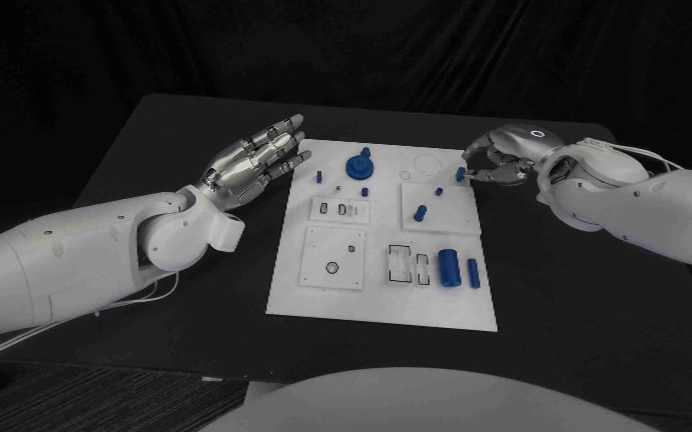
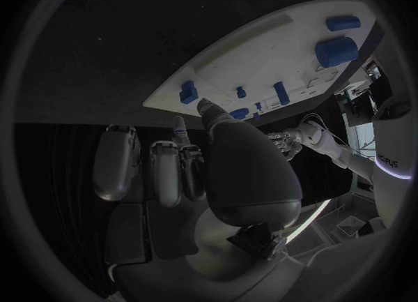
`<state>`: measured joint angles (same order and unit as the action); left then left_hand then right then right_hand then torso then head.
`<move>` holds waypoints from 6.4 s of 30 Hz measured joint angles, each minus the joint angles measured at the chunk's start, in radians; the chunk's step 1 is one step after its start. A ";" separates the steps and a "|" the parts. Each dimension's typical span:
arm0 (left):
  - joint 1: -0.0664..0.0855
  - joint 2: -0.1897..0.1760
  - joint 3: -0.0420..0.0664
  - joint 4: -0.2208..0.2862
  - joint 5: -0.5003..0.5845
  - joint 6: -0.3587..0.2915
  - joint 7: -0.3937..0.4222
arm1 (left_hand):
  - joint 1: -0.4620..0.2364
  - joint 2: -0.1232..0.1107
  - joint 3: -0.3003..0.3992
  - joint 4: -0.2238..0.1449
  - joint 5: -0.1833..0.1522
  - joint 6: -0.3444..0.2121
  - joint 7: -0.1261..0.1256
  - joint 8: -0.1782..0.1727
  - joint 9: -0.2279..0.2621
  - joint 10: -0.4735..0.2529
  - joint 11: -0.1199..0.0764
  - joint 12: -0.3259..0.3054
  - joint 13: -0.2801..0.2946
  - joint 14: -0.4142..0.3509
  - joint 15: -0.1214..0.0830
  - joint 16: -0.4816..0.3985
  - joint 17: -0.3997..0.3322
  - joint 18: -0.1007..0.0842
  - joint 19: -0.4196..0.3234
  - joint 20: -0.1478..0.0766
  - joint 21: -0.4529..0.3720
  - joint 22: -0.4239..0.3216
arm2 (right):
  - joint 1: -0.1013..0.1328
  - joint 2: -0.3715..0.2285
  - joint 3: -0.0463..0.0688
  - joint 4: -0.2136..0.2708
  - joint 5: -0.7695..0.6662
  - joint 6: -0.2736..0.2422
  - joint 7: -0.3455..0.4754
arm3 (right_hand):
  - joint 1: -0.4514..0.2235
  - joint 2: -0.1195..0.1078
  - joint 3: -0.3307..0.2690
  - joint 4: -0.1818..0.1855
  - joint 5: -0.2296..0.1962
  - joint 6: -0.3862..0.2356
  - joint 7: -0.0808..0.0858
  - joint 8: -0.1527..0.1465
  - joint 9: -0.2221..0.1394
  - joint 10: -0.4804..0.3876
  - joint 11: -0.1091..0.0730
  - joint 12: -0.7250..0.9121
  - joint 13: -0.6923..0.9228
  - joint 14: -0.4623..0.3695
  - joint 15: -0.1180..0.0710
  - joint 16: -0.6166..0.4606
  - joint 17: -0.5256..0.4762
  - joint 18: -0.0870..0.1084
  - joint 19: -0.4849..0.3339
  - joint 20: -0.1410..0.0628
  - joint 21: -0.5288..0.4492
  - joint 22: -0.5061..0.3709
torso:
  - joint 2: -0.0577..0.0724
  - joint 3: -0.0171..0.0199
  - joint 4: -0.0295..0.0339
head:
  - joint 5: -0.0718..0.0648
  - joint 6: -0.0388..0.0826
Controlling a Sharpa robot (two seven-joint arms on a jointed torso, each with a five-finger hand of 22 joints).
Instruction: Assemble the parts on the task board
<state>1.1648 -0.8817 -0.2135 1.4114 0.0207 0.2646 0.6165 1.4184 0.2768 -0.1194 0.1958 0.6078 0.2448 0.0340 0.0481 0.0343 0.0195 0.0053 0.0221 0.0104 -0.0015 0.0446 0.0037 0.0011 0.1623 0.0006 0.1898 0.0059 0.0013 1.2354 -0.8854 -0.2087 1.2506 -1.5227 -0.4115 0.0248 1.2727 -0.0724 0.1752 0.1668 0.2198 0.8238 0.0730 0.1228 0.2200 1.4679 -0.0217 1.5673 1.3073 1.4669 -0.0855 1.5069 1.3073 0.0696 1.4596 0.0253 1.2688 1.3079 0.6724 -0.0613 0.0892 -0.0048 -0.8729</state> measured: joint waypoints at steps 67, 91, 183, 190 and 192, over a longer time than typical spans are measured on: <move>-0.003 -0.007 0.000 0.000 0.000 0.012 -0.009 | 0.000 0.000 0.006 -0.006 0.000 0.000 0.000 0.000 0.000 0.000 0.000 0.000 0.000 0.004 0.004 0.000 0.000 0.000 0.000 0.000 0.000 0.000 | 0.010 0.030 0.000 0.041 0.000 -0.028 0.011 | 0.064 0.037 -0.024 -0.057 0.104 -0.050 -0.004 0.432 0.266 -0.004 0.004 0.000 0.000 -0.001 0.006 -0.051 0.000 0.000 -0.011 0.003 -0.081 0.000 | 0.000 -0.0008 -0.0012 | 0.005 0.000; -0.003 0.009 0.000 -0.006 0.000 0.012 -0.014 | 0.000 0.000 0.007 -0.007 0.000 0.000 0.000 0.000 0.000 0.000 0.000 0.000 0.000 0.004 0.004 0.000 0.000 0.000 0.000 0.000 0.000 0.000 | 0.034 0.192 0.001 0.151 0.018 0.027 0.038 | 0.063 0.036 -0.020 -0.054 0.088 -0.050 -0.004 0.430 0.267 -0.004 0.003 0.000 0.000 -0.001 0.006 -0.066 0.000 0.000 -0.021 0.007 -0.107 0.000 | 0.000 -0.0006 0.0051 | 0.004 0.000; -0.004 0.032 0.000 -0.028 0.000 0.037 -0.032 | 0.000 0.000 0.011 -0.011 0.000 0.000 0.000 0.003 0.001 0.000 0.000 0.000 0.000 0.004 0.004 0.000 0.001 0.000 0.000 0.000 0.000 0.000 | -0.026 0.324 0.001 0.032 0.017 0.168 0.037 | 0.054 0.018 -0.042 -0.057 -0.091 -0.254 0.024 0.174 0.083 0.000 0.021 0.000 0.001 -0.003 0.019 -0.101 0.000 0.017 -0.042 0.022 -0.202 0.000 | 0.000 0.0005 0.0000 | 0.005 0.000; -0.005 0.028 0.000 -0.026 0.000 0.036 -0.032 | 0.000 0.000 0.016 -0.012 0.000 0.000 0.000 0.003 0.001 0.000 0.000 0.000 0.000 0.004 0.004 0.000 0.001 0.000 0.000 0.000 0.000 0.000 | -0.026 0.304 0.001 0.057 0.017 0.151 0.041 | 0.022 -0.101 -0.090 0.066 -0.166 -0.388 0.014 0.087 -0.013 0.000 0.021 0.000 0.000 -0.003 0.019 -0.101 0.000 0.017 -0.042 0.022 -0.208 0.000 | 0.000 0.0001 -0.0001 | 0.006 0.000; -0.005 0.025 0.000 -0.024 0.000 0.034 -0.032 | 0.000 0.000 0.018 -0.012 0.000 0.000 0.000 0.003 0.001 0.000 0.000 0.000 0.000 0.004 0.004 0.000 0.001 0.000 0.000 0.000 0.000 0.000 | -0.020 0.291 0.000 0.075 0.017 0.142 0.043 | 0.043 -0.141 -0.122 0.122 -0.166 -0.418 0.013 0.068 -0.036 0.000 0.021 0.000 0.000 -0.003 0.019 -0.108 0.000 0.017 -0.045 0.019 -0.213 0.000 | 0.000 0.0001 -0.0001 | 0.008 0.000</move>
<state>1.1601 -0.8570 -0.2136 1.3879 0.0205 0.2989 0.5848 1.4184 0.2768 -0.1014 0.1833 0.6079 0.2448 0.0340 0.0515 0.0349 0.0194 0.0053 0.0221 0.0102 0.0021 0.0481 0.0037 0.0017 0.1622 0.0005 0.1897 0.0059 0.0012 1.2153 -0.5943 -0.2085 1.3252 -1.5059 -0.2691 0.0678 1.3155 -0.2135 0.0537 0.2888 0.0534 0.4055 0.0858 0.1909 0.1845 1.4678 -0.0005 1.5672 1.3078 1.4643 -0.0669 1.3993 1.3076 0.0863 1.4148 0.0447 1.0560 1.3076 0.6720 -0.0612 0.0891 0.0034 -0.8725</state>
